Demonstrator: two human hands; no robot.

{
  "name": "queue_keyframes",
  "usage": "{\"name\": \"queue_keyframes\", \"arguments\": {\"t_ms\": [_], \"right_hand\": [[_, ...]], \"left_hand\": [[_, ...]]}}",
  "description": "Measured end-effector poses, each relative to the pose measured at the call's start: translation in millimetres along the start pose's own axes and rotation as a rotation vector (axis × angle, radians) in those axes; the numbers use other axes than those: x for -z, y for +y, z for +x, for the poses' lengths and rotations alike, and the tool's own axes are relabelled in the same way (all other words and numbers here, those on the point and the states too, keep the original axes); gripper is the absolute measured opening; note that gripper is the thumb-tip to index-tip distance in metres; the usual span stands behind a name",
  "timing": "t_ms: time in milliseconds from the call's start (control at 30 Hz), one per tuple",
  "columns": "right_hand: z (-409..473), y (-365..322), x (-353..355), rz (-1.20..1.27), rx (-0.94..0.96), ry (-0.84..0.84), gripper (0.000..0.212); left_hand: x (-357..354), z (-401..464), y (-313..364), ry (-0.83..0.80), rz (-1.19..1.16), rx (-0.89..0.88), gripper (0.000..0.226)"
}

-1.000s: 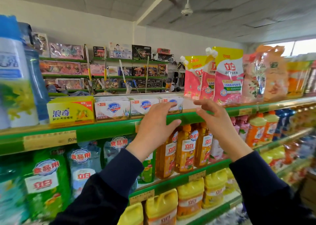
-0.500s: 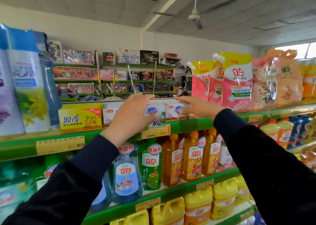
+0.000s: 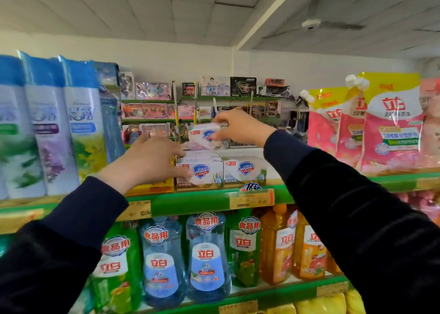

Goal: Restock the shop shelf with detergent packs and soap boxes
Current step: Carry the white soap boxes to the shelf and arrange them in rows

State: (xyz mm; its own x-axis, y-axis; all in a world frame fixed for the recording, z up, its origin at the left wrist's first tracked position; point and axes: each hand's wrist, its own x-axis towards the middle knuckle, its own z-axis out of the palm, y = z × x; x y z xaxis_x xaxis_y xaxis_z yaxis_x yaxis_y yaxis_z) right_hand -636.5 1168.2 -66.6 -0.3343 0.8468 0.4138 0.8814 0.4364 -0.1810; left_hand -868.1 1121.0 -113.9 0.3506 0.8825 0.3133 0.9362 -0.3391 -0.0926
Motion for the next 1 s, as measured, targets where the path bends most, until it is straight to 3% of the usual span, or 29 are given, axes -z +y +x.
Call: {"name": "queue_keyframes", "arguments": {"t_ms": [167, 300, 433, 567, 700, 767, 833, 1000], "right_hand": [[33, -9, -30, 0.162, -0.050, -0.350, 0.055], [32, 9, -29, 0.247, -0.108, -0.464, 0.053], [24, 13, -29, 0.277, -0.196, -0.568, 0.063], [19, 6, -28, 0.207, -0.192, -0.438, 0.059], [4, -3, -20, 0.146, -0.144, -0.371, 0.060], [-10, -7, -9, 0.087, -0.088, -0.196, 0.057], [-31, -7, 1, 0.177, -0.075, -0.001, 0.052], [-118, 5, 10, 0.402, -0.202, 0.368, 0.034]], "left_hand": [[-5, 1, -9, 0.066, 0.003, 0.028, 0.102], [-8, 5, -15, 0.016, -0.018, 0.038, 0.119], [-8, 9, -11, -0.087, 0.006, 0.016, 0.121], [-6, 12, -5, -0.122, -0.001, 0.029, 0.113], [0, 12, -2, -0.136, 0.041, 0.012, 0.126], [2, 11, 4, -0.049, 0.046, -0.033, 0.133], [4, 9, 15, 0.071, -0.010, -0.090, 0.132], [-2, 3, 64, 0.313, -0.358, -0.235, 0.096]]}}
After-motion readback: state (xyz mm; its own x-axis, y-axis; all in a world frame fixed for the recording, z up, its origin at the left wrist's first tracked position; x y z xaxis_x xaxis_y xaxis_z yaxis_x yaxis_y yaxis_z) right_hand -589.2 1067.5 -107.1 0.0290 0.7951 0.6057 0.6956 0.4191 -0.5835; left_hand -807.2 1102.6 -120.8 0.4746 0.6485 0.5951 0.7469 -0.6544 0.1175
